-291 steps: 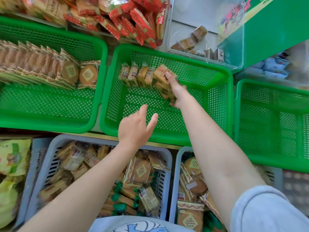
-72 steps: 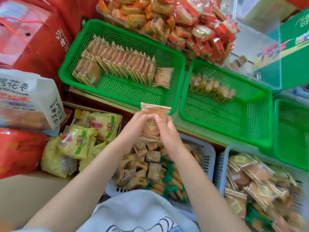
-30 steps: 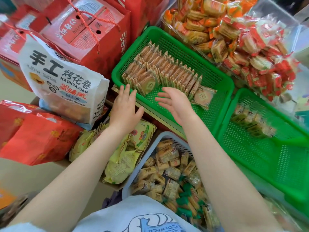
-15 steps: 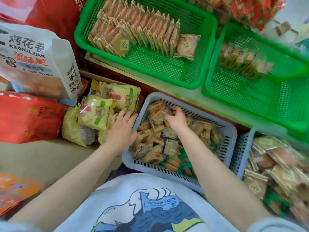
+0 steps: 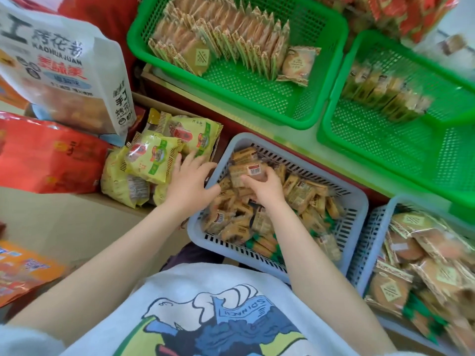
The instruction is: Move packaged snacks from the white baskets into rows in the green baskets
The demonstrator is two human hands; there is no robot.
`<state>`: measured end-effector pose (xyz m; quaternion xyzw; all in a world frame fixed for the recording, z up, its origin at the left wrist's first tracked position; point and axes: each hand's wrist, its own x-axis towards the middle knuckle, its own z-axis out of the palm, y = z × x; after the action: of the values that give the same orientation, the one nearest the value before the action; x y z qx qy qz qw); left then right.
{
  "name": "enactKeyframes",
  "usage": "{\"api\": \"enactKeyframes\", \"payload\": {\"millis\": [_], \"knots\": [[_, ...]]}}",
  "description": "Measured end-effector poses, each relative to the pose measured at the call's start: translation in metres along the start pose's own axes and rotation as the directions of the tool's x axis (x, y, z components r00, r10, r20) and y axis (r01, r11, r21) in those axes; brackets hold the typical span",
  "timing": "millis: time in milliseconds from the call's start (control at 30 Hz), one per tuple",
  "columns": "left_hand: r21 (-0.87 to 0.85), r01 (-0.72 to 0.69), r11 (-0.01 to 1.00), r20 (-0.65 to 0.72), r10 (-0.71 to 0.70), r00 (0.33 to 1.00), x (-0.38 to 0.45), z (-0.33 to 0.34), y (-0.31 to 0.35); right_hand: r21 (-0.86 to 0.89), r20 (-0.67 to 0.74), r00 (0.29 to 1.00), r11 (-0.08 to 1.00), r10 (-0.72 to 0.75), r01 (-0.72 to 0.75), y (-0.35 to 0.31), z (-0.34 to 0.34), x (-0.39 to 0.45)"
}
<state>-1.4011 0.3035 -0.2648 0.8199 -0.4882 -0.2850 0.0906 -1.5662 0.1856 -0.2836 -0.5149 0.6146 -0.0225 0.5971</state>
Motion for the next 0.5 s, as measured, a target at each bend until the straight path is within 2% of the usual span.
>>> {"api": "enactKeyframes", "payload": {"millis": [67, 100, 167, 200, 267, 367, 433, 500], "knots": [[-0.192, -0.03, 0.981, -0.082, 0.014, 0.997, -0.008, -0.006, 0.011, -0.017, 0.103, 0.995, 1.0, -0.019, 0.021, -0.009, -0.013, -0.014], [-0.372, 0.009, 0.928, -0.025, -0.02, 0.999, -0.011, -0.009, 0.016, -0.019, 0.179, 0.983, 0.999, -0.033, 0.037, -0.012, -0.018, -0.02], [-0.702, 0.232, 0.673, 0.24, -0.083, 0.967, -0.017, -0.013, 0.025, 0.019, 0.309, 0.95, 0.999, -0.04, 0.036, -0.019, -0.024, -0.027], [-0.771, 0.331, 0.545, 0.335, -0.096, 0.938, -0.017, -0.01, 0.026, 0.041, 0.325, 0.945, 0.999, -0.023, 0.011, -0.022, -0.025, -0.027], [-0.797, 0.424, 0.429, 0.4, -0.151, 0.904, -0.015, 0.0, 0.02, 0.066, 0.231, 0.972, 0.996, 0.037, -0.054, -0.027, -0.024, -0.016], [-0.829, 0.474, 0.296, 0.433, -0.196, 0.88, -0.018, 0.011, 0.005, -0.004, -0.031, 0.996, 0.996, 0.084, -0.084, -0.023, -0.021, 0.018], [-0.848, 0.482, 0.222, 0.444, -0.2, 0.873, -0.022, 0.014, -0.004, -0.101, -0.07, 0.994, 0.991, 0.081, -0.088, -0.026, -0.015, 0.035], [-0.862, 0.475, 0.178, 0.442, -0.196, 0.875, -0.026, 0.013, -0.01, -0.208, -0.053, 0.994, 0.973, 0.091, -0.1, -0.031, -0.001, 0.048]]}}
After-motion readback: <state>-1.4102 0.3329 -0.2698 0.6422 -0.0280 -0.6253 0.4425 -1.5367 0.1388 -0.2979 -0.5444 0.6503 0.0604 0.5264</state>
